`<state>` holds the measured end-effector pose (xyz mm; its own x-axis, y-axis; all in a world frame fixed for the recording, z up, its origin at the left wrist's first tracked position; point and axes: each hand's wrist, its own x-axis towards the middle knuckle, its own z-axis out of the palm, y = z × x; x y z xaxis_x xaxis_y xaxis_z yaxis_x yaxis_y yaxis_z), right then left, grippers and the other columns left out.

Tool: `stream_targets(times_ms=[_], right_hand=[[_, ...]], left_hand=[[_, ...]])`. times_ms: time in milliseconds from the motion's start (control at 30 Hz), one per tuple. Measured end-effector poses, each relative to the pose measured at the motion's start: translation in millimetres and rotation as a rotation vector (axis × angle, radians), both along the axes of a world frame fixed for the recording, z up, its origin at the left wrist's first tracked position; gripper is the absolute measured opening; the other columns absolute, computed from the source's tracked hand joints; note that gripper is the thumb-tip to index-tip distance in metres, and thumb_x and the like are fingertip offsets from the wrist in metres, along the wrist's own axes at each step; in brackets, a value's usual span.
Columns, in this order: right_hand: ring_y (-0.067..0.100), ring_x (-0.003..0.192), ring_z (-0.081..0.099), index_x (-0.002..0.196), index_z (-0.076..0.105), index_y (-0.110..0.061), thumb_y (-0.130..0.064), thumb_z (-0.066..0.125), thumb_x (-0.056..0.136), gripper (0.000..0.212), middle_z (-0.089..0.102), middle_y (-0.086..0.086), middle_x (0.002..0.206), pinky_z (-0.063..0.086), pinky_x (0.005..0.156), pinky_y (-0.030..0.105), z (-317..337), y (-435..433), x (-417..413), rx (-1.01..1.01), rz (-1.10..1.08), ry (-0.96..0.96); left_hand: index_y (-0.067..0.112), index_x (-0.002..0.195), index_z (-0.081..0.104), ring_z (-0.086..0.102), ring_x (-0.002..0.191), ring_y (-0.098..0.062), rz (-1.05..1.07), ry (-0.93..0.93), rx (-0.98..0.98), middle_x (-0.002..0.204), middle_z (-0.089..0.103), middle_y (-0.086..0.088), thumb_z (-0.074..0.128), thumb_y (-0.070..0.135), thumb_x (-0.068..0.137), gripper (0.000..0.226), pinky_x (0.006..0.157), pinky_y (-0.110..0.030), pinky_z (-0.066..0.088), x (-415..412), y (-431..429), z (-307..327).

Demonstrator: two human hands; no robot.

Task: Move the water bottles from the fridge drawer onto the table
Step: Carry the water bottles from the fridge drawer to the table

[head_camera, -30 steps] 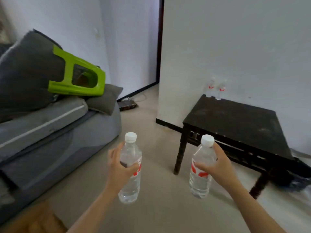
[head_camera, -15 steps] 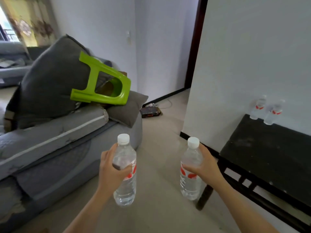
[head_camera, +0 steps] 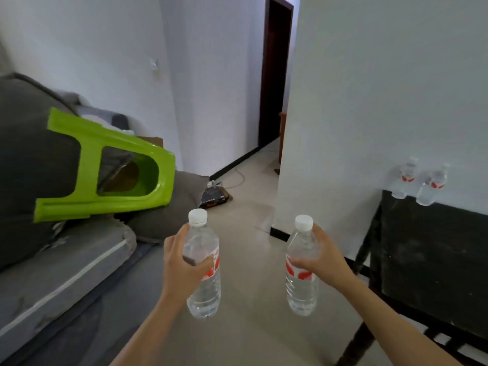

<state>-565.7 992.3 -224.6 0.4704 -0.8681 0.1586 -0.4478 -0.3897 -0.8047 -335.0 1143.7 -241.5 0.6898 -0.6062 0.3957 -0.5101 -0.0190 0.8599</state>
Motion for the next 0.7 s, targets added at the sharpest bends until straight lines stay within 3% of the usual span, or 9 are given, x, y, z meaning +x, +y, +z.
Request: stream_targets(times_ms=[100, 200, 333, 433, 567, 700], right_hand=[[0.016, 0.102, 0.055, 0.111, 0.04, -0.046, -0.029, 0.08, 0.063, 0.064, 0.054, -0.006, 0.107, 0.05, 0.089, 0.038, 2.0, -30.3, 22.0, 0.008, -0.061, 0.016], [0.016, 0.106, 0.054, 0.127, 0.041, -0.032, -0.028, 0.081, 0.063, 0.076, 0.054, -0.005, 0.113, 0.049, 0.092, 0.038, -5.7, -64.3, 27.6, 0.04, -0.136, 0.056], [0.014, 0.102, 0.055, 0.119, 0.041, -0.035, -0.022, 0.081, 0.064, 0.069, 0.055, -0.008, 0.107, 0.048, 0.088, 0.031, -18.4, -117.5, 29.1, 0.064, -0.217, 0.07], [0.014, 0.102, 0.055, 0.121, 0.042, -0.033, -0.025, 0.081, 0.064, 0.069, 0.054, -0.006, 0.111, 0.047, 0.086, 0.029, -29.5, -166.2, 32.0, 0.053, -0.248, 0.097], [0.015, 0.107, 0.05, 0.133, 0.038, -0.026, -0.027, 0.081, 0.065, 0.081, 0.049, -0.004, 0.118, 0.044, 0.087, 0.028, -34.9, -250.7, 49.1, 0.047, -0.259, 0.121], [0.018, 0.109, 0.051, 0.131, 0.039, -0.025, -0.026, 0.083, 0.062, 0.082, 0.049, -0.001, 0.119, 0.046, 0.091, 0.034, -29.3, -328.1, 82.3, 0.003, -0.235, 0.051]], left_hand=[[0.014, 0.133, 0.043, 0.037, 0.098, -0.007, -0.044, 0.085, 0.016, 0.112, 0.04, -0.006, 0.075, 0.018, 0.057, 0.083, 0.084, -0.024, 0.033, 34.6, -48.0, -1.5], [0.012, 0.132, 0.046, 0.04, 0.098, -0.012, -0.07, 0.128, 0.005, 0.109, 0.042, -0.008, 0.067, 0.022, 0.049, 0.086, 0.083, -0.026, 0.033, 52.8, -99.4, -11.6], [0.01, 0.133, 0.043, 0.043, 0.104, -0.019, -0.195, 0.146, 0.044, 0.11, 0.039, -0.005, 0.081, 0.001, 0.06, 0.083, 0.086, -0.027, 0.034, 66.5, -175.2, -27.0], [0.016, 0.131, 0.043, 0.047, 0.107, -0.018, -0.29, 0.11, 0.063, 0.118, 0.046, -0.006, 0.082, 0.011, 0.06, 0.081, 0.083, -0.026, 0.04, 76.0, -229.5, -39.4], [0.016, 0.13, 0.042, 0.043, 0.11, -0.015, -0.275, 0.142, 0.055, 0.119, 0.043, -0.003, 0.082, 0.007, 0.059, 0.082, 0.083, -0.025, 0.038, 93.2, -308.7, -42.7], [0.021, 0.129, 0.04, 0.04, 0.112, -0.012, -0.24, 0.13, 0.048, 0.122, 0.041, 0.0, 0.08, 0.002, 0.064, 0.078, 0.087, -0.026, 0.039, 116.0, -371.2, -32.8]])
